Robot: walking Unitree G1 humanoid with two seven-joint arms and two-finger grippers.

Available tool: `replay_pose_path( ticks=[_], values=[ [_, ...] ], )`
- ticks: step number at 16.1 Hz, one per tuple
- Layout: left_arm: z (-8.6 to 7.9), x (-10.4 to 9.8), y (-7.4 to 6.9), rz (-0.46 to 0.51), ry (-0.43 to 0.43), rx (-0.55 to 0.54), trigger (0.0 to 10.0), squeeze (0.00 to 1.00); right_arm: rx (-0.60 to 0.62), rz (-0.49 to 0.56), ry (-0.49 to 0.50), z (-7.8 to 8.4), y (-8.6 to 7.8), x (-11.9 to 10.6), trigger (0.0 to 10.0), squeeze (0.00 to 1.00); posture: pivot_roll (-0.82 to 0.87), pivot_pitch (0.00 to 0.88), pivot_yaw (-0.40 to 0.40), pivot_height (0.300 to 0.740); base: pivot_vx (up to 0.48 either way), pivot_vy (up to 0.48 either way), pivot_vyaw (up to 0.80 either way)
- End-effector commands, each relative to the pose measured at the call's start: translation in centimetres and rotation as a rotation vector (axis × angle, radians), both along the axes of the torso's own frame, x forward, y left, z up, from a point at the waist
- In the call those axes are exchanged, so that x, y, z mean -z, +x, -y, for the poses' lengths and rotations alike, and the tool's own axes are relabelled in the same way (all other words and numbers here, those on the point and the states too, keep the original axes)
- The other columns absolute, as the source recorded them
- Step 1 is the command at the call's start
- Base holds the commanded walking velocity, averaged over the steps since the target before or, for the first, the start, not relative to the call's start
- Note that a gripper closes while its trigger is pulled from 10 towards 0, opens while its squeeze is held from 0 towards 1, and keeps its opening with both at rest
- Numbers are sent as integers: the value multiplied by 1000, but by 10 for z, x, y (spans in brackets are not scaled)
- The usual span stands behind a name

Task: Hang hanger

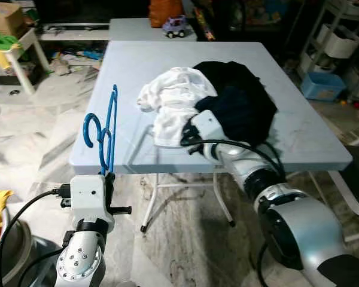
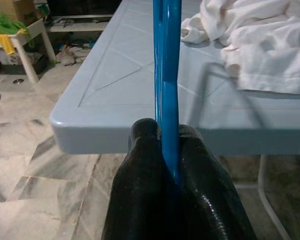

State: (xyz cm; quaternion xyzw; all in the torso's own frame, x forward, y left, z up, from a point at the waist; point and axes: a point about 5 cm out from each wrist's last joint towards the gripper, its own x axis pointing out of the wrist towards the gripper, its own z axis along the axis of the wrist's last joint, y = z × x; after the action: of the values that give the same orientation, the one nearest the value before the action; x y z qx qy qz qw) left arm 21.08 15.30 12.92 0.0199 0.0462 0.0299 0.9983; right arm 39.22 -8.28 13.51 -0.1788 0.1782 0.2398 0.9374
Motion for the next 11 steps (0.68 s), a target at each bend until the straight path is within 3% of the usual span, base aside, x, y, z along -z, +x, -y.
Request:
replay_pose_path(
  ticks=[1,3,5,11],
  values=[
    [0,-5,-2,14,8,-3,10000,0,90,-44,-73,24,-3,16,10000,0,187,102,-74,740,0,0,0],
    [0,-5,-2,13,7,-6,10000,0,141,-2,-123,36,-1,14,10000,0,186,103,-75,740,0,0,0],
    [1,-5,-2,13,6,-7,10000,0,199,38,-98,40,3,7,10000,0,184,104,-75,740,0,0,0],
    [1,-6,-2,15,9,-6,10000,0,319,126,1,36,15,-24,10000,0,201,106,-79,740,0,0,0]
  ],
)
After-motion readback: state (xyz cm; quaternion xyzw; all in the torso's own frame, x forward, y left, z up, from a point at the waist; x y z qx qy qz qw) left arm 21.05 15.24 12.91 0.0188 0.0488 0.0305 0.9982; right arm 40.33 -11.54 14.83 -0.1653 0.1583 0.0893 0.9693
